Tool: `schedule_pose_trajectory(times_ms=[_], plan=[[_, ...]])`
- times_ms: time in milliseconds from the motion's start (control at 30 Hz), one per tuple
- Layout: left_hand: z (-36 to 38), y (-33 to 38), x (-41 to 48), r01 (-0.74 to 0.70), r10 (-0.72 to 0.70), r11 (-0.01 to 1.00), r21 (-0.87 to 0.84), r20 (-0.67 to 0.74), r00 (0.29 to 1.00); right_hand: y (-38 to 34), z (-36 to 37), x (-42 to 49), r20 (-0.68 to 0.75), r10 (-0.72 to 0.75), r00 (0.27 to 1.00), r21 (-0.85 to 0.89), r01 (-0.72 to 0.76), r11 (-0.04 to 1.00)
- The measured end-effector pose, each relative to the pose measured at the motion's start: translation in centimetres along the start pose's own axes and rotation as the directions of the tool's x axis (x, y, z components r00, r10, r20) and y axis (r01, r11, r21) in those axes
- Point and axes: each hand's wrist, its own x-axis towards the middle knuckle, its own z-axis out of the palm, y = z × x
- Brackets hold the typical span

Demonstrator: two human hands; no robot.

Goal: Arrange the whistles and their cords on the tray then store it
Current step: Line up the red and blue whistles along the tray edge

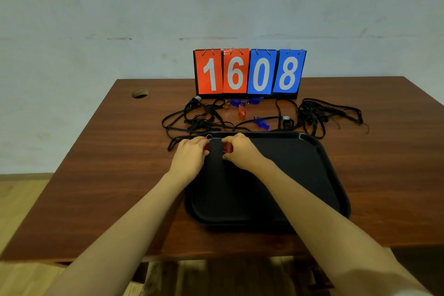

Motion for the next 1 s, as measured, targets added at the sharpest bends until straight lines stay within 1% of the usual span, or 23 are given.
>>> schedule_pose_trajectory(times_ms=[100, 200, 300, 400, 500, 633, 833, 1000], plan=[[0.1, -0.1, -0.1, 0.023, -0.023, 1.000, 0.006, 0.008, 1.000, -0.1, 0.1, 0.3, -0.010, -0.028, 1.000, 0.005, 0.028, 1.000], [0.5, 0.2, -0.4, 0.038, -0.038, 0.999, 0.001, -0.001, 0.999, -0.3, 0.0, 0.6, 0.019, -0.055, 0.998, -0.036, 0.056, 0.998], [0.7, 0.4, -0.4, 0.033, -0.033, 0.999, 0.024, -0.002, 0.999, -0.6, -0.2, 0.9, 0.027, -0.060, 0.998, -0.040, 0.061, 0.997], [0.5, 0.4, -0.2, 0.013, -0.012, 0.999, 0.038, -0.015, 1.000, -0.7, -0.2, 1.2, -0.004, -0.075, 0.997, -0.032, 0.075, 0.997], [0.5, 0.2, -0.2, 0.022, -0.022, 0.999, 0.029, -0.011, 1.000, -0.6, -0.1, 1.5, -0.053, -0.071, 0.996, -0.016, 0.070, 0.997], [0.5, 0.3, -0.2, 0.024, -0.024, 0.999, 0.027, 0.007, 1.000, -0.8, 0.1, 1.5, -0.069, -0.069, 0.995, -0.013, 0.069, 0.998], [0.6, 0.6, -0.2, 0.026, -0.027, 0.997, 0.066, 0.016, 0.999, -0.6, 0.8, 1.0, -0.116, -0.086, 0.990, -0.030, 0.083, 0.996], [0.4, 0.6, -0.2, -0.003, 0.003, 0.996, 0.091, 0.000, 1.000, -0.8, 0.8, 1.0, -0.116, -0.083, 0.990, -0.056, 0.077, 0.995]])
